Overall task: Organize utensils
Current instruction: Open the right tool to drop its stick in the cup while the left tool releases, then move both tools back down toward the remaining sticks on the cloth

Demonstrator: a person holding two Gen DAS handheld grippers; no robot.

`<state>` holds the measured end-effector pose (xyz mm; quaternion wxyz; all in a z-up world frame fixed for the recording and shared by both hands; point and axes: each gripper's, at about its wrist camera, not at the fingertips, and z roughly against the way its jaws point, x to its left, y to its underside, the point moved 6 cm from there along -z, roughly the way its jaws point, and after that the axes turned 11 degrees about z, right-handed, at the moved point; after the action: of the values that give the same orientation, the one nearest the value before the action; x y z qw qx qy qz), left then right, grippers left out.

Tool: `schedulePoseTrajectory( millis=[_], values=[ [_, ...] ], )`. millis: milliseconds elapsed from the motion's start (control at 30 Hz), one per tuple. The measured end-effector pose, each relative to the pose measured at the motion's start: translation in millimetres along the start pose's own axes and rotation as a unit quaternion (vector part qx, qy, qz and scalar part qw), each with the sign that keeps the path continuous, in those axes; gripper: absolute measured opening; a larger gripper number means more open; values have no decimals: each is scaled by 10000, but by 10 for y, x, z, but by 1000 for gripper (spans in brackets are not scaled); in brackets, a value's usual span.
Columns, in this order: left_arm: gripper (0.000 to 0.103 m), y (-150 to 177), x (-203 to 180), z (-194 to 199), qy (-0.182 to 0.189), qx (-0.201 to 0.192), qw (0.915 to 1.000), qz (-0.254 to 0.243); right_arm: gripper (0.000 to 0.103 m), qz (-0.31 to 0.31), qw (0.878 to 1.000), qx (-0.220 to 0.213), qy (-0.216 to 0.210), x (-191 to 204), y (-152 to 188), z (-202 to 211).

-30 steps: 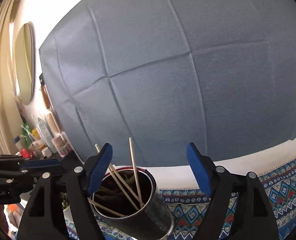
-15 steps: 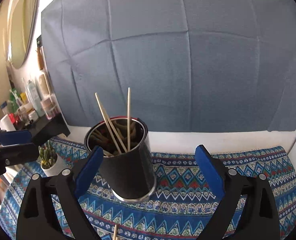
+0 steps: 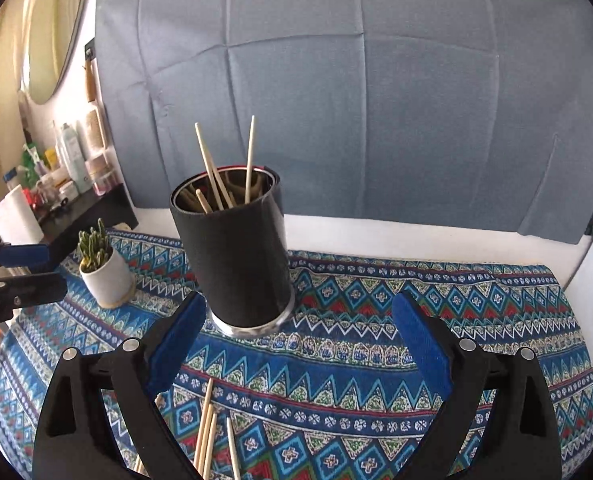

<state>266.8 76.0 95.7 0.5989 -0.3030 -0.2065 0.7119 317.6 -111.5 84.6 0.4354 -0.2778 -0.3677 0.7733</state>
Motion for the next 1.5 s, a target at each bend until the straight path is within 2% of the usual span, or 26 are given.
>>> schedulePoseTrajectory(
  millis=[100,433,733,1000,1100,1167,1267,1367,1500],
  values=[
    [85,154,22,-74,-143,78,9998,-64,90,54,9998,168,-48,17,139,-5],
    [85,686,74,-316,-322,537,9978,-199,90,336,9954,837,-311,163,675,-60],
    [85,1114,125,-619,-332,1071,9936,-137,90,582,9880,1363,-425,306,1081,-154],
    [85,1316,177,-791,-127,1469,9890,52,90,622,9817,1746,-439,318,1376,-247],
    [85,1341,193,-851,-324,1461,9887,-45,90,655,9797,1850,-416,313,1473,-267],
    [86,1365,194,-889,-319,1496,9882,-55,90,627,9787,1908,-431,309,1512,-279],
    [93,1364,188,-898,-428,1360,9897,-109,90,524,9791,1902,-485,311,1542,-282],
    [98,1373,185,-930,-283,1362,9903,-25,91,449,9800,1869,-506,309,1542,-300],
    [98,1378,174,-936,-308,1273,9914,-28,93,424,9809,1840,-458,319,1525,-309]
  ],
)
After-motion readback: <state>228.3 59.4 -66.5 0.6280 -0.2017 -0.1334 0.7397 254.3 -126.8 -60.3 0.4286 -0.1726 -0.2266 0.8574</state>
